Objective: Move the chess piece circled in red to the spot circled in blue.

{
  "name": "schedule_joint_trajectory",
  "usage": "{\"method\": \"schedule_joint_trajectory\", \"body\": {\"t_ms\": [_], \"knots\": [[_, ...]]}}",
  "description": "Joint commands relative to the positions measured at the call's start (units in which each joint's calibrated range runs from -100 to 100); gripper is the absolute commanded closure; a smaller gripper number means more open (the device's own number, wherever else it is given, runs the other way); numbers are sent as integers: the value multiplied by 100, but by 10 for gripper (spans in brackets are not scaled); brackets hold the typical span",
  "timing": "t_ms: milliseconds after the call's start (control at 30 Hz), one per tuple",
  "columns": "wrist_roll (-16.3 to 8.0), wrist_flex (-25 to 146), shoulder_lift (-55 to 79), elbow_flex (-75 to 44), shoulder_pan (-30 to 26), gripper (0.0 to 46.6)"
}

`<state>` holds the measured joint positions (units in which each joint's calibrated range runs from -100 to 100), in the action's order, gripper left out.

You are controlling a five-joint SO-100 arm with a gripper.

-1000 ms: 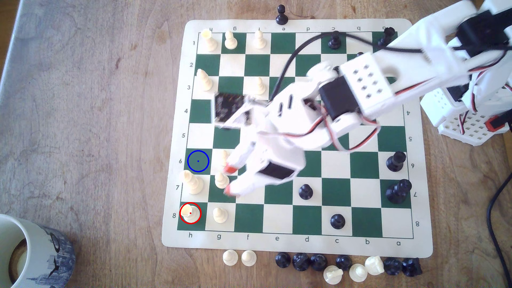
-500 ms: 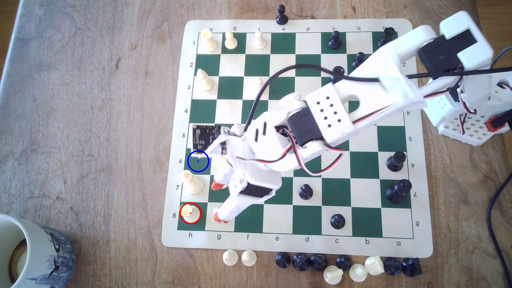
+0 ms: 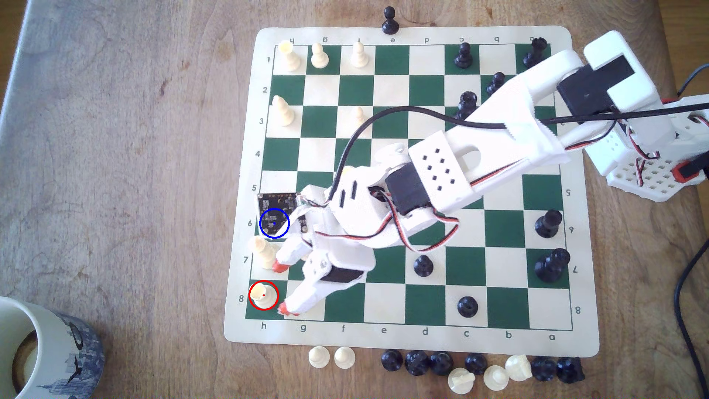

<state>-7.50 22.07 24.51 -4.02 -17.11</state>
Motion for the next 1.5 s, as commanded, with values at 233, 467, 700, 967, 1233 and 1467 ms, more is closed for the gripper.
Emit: {"method": "schedule_joint_trajectory", "body": {"t_ms": [233, 467, 700, 967, 1233, 1467], "knots": [[171, -151, 325, -1067, 104, 299], [186, -151, 580, -1384, 158, 299], [205, -168, 767, -1592, 127, 299], [210, -283, 1047, -1837, 49, 301], [210, -340, 1216, -2100, 18, 302], [220, -340, 1259, -2109, 10, 303]]}}
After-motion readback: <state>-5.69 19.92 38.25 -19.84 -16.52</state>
